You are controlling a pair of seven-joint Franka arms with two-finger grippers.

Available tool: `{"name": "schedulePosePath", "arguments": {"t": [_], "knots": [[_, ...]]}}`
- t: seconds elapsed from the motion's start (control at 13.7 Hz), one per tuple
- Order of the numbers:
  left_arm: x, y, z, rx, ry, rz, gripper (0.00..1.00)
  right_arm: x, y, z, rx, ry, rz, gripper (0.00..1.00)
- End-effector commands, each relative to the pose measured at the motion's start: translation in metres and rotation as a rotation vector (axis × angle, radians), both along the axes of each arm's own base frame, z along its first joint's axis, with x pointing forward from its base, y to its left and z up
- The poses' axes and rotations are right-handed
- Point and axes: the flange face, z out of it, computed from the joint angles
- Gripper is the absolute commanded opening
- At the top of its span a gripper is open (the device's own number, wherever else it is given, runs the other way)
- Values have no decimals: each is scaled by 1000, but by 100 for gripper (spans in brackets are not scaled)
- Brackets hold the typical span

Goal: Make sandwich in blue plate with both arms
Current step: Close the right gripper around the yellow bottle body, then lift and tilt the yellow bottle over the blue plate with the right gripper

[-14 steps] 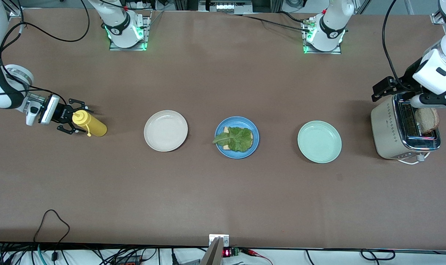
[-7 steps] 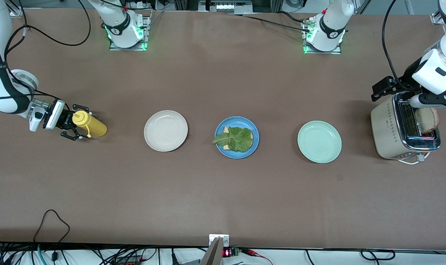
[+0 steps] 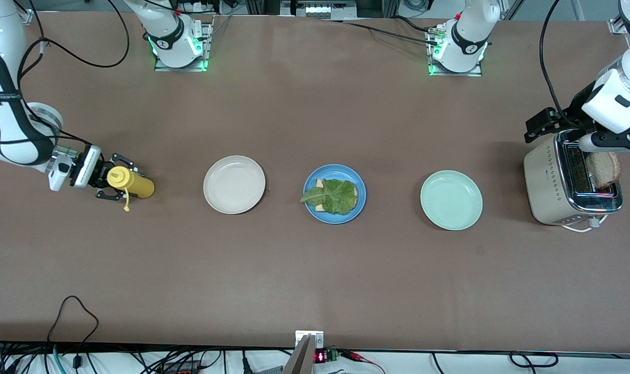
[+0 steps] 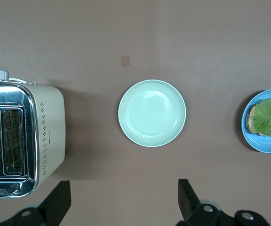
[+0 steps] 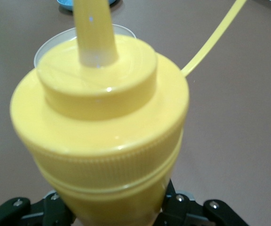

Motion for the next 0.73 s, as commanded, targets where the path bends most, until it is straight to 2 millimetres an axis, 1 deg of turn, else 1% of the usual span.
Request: {"name": "schedulePosePath", "arguments": {"t": [0.0, 0.22, 0.37, 0.51, 0.66], "knots": [[-2, 3, 4, 5, -1, -9, 100, 21, 31, 52, -66, -65, 23, 0], [0, 7, 3, 4, -1, -1, 100, 34, 69, 103, -144, -59, 37, 0], [0, 7, 4, 4, -3, 0, 100, 37, 101, 134, -202, -18, 34, 0], [5, 6, -6, 3, 14, -4, 100, 39, 140, 157, -248, 19, 22, 0], [9, 6, -4, 0, 12, -6, 100, 38, 187, 176, -288, 45, 1, 0]]}}
